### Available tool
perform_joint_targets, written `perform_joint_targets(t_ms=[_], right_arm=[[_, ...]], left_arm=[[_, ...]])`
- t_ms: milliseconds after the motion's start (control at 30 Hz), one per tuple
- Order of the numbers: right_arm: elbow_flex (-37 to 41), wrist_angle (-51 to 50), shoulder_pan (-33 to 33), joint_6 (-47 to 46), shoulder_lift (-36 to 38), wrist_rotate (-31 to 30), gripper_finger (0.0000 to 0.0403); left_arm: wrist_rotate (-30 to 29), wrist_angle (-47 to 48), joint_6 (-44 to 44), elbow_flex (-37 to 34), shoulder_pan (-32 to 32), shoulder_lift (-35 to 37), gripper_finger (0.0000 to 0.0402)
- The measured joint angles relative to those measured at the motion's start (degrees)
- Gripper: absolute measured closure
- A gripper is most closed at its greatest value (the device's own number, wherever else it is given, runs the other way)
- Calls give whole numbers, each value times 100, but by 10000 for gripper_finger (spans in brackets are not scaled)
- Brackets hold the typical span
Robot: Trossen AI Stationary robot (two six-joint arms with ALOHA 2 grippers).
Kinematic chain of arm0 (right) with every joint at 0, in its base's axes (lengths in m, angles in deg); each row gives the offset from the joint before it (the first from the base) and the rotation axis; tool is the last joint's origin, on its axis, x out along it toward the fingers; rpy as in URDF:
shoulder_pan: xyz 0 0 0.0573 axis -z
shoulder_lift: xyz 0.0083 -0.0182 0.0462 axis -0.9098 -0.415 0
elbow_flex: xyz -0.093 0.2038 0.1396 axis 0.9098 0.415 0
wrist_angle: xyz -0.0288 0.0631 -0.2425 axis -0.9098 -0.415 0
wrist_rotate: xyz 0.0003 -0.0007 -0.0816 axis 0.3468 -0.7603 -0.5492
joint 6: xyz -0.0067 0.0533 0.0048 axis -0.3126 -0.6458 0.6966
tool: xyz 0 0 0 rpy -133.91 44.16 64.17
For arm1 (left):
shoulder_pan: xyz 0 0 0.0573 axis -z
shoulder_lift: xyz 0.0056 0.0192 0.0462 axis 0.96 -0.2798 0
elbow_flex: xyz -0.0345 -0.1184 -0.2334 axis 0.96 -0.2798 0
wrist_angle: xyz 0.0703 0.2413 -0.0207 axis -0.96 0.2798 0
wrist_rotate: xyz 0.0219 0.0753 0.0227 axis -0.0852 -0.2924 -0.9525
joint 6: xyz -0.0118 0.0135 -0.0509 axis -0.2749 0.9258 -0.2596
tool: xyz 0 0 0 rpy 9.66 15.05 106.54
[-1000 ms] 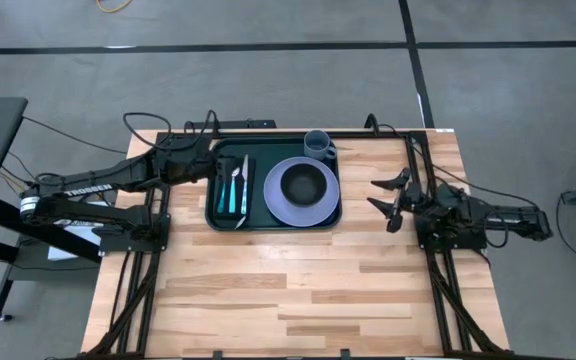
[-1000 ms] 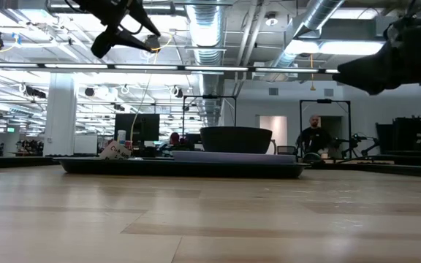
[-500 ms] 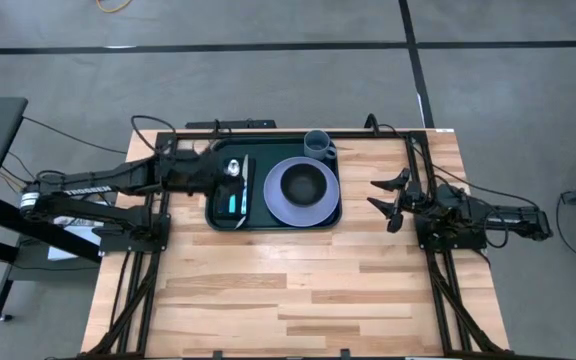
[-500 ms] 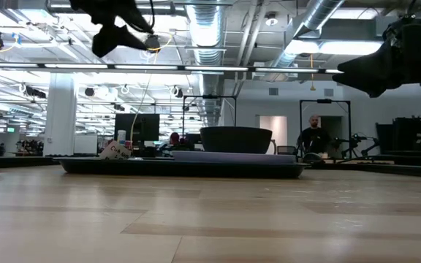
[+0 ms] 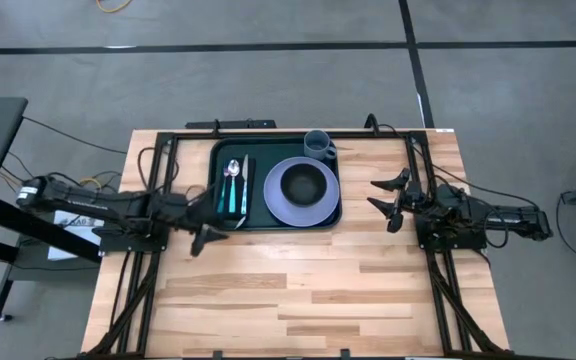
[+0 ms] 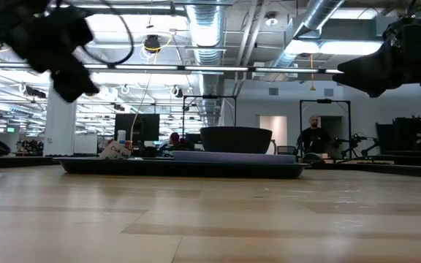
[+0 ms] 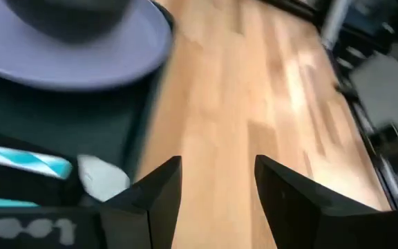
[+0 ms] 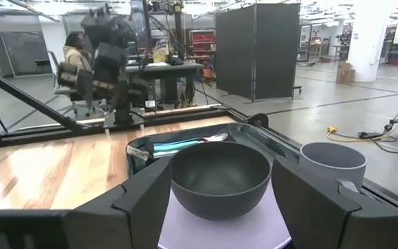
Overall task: Set up tray
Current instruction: Return to Home Position
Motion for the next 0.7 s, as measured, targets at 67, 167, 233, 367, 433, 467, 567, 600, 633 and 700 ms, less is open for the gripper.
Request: perform_joint_targets(t_ms=[67,167,233,367,433,467,567,600,633,700], right_arm=[[0,0,0,1,0,-1,163],[0,0,0,1,0,-1,163],[0,0,0,1,0,-1,163],[0,-1,0,1,0,1,163],[0,0,0,-1,0,-1,163],[0,-2,0,1,0,-1,163],[0,-2,0,-1,0,0,163],[0,-2,0,-1,0,-1,163],[0,-2,0,-1,0,-1,163],[0,-2,0,-1,0,-1,163]], left_arm=[[84,-135,89,-391,166,364,230],[79,-405,173,-897,376,964,230],[79,-576,216,-1204,485,1401,230],[88,-824,433,-1592,652,2223,230],[88,-779,572,-1676,708,2564,230],[90,-762,664,-1713,731,2722,230],[74,-879,919,-1807,797,3143,230],[81,-893,1048,-1814,810,3244,230],[77,-892,1176,-1814,826,3338,230],[71,-887,1395,-1816,833,3522,230]])
